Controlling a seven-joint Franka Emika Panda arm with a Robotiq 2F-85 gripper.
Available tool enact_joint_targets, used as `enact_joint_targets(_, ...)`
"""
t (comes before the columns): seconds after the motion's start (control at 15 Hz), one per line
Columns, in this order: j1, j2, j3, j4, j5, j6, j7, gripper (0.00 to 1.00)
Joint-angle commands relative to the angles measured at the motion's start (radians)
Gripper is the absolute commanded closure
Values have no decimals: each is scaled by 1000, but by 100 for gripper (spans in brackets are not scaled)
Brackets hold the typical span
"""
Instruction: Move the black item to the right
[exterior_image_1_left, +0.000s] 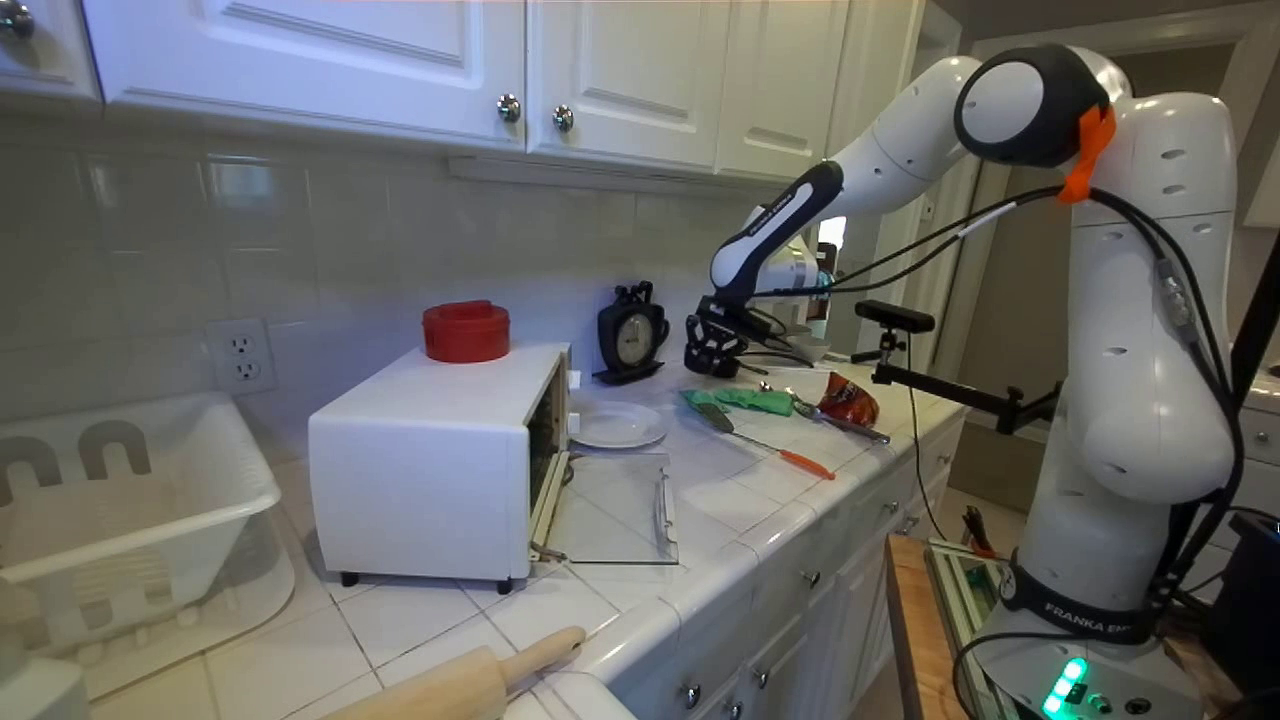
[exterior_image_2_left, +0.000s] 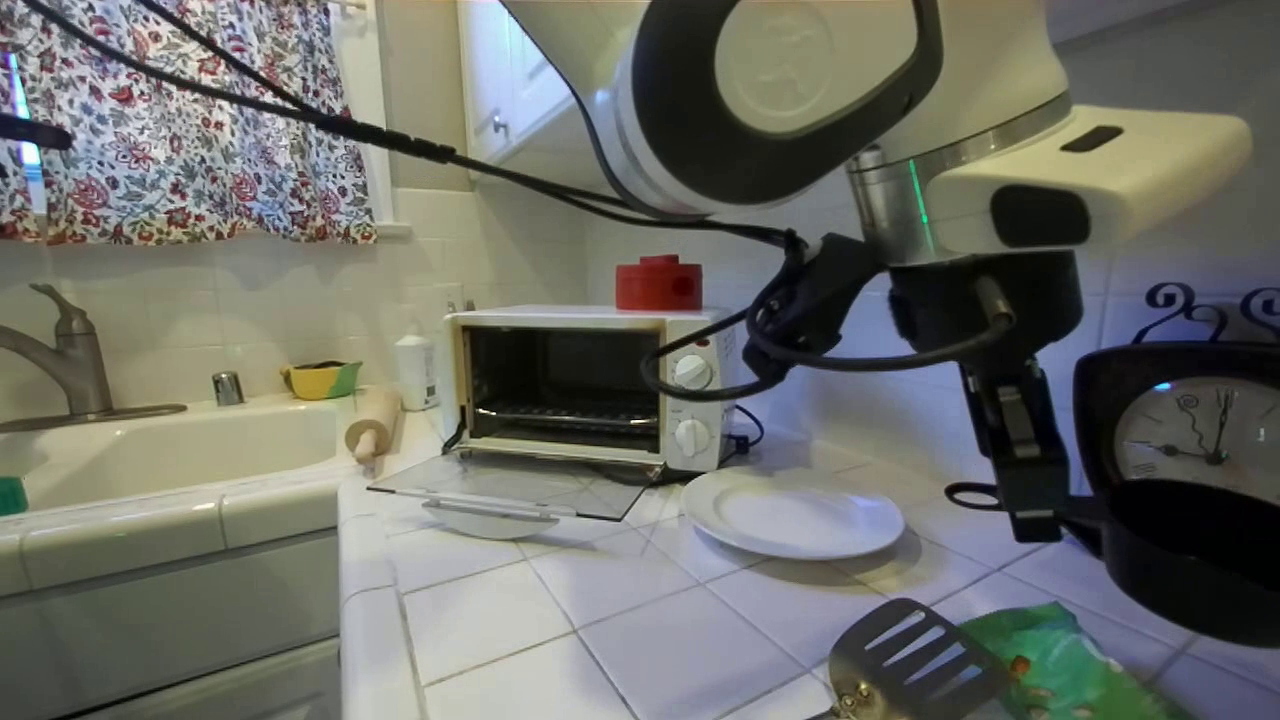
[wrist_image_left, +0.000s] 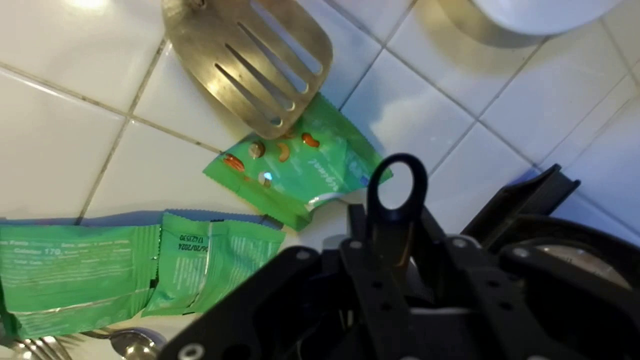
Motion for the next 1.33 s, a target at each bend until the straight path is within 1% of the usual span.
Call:
enact_joint_targets(0.0, 8, 59, -32, 93, -15, -50, 101, 94)
enact_joint_targets(0.4, 40, 173, -64, 234, -60, -86, 255, 94)
enact_joint_targets(0.6, 64, 246, -90, 323, -100, -150, 353, 94)
enact_joint_targets(0.73, 68, 284, -93, 374, -115, -204, 404, 94)
enact_joint_targets(1.07, 49, 359, -79, 480, -128, -303, 484, 94)
enact_joint_targets(1.27, 44, 393, -76, 520, -139, -318, 508, 94)
